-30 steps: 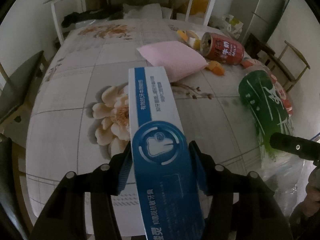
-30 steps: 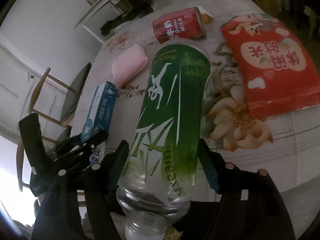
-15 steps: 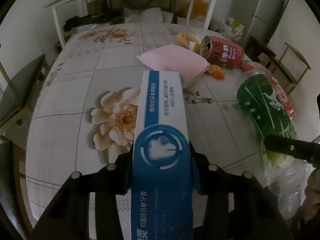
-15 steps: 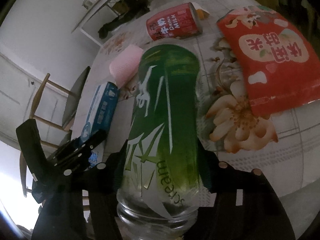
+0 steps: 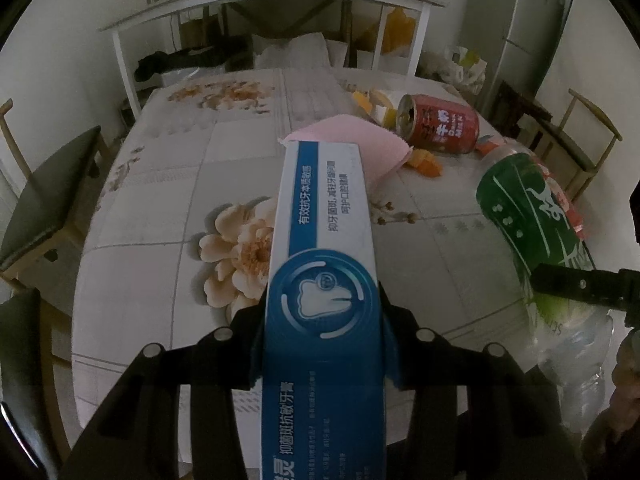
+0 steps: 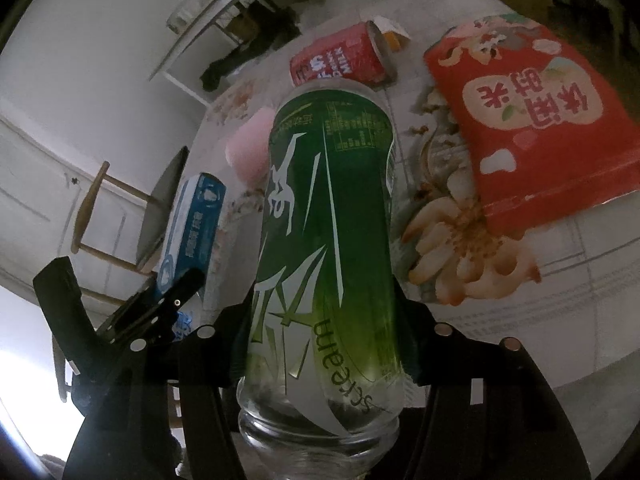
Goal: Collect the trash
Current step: 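Carry the blue-white box and green bottle toward the blue wastebasket with both tools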
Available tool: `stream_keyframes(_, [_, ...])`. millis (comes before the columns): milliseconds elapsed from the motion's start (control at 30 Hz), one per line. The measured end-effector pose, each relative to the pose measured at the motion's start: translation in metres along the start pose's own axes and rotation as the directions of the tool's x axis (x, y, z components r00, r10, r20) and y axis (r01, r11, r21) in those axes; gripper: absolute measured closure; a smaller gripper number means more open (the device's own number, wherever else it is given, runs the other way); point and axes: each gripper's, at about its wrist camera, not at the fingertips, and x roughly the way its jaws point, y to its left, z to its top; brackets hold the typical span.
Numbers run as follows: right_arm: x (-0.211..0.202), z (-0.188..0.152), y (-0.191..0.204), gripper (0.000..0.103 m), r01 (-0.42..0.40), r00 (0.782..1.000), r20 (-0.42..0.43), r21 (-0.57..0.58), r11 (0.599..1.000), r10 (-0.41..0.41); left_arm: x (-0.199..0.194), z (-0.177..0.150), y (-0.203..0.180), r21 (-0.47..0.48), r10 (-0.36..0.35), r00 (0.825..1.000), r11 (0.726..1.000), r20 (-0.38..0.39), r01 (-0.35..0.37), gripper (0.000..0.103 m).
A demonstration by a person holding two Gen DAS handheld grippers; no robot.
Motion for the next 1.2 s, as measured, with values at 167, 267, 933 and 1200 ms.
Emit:
stream_keyframes(167, [-0.009, 0.002, -0.004, 0.048, -0.020, 1.000, 0.002, 0.000, 1.000, 0.020, -0.010, 0.004, -0.002, -0.009, -0.005, 1.000, 1.000, 0.031, 0.005, 0.059])
stream_keyframes(267, [-0.016, 0.002, -0.004, 0.048, -0.029, 0.999, 0.013, -0.006, 1.000, 0.029, -0.016, 0.008, -0.003, -0.007, -0.008, 0.999, 1.000, 0.051, 0.008, 0.059])
stream_keyframes(933, [-0.056, -0.019, -0.012, 0.048, -0.060, 0.994, 0.089, 0.007, 0.998, 0.059, -0.037, 0.024, -0.044, 0.082, -0.058, 0.992, 0.995, 0.113, 0.048, 0.059])
stream_keyframes(1200, [-0.075, -0.028, -0.026, 0.048, -0.058, 0.991, 0.122, 0.043, 0.997, 0.052, -0.038, 0.027, -0.065, 0.126, -0.076, 0.990, 0.990, 0.122, 0.060, 0.059])
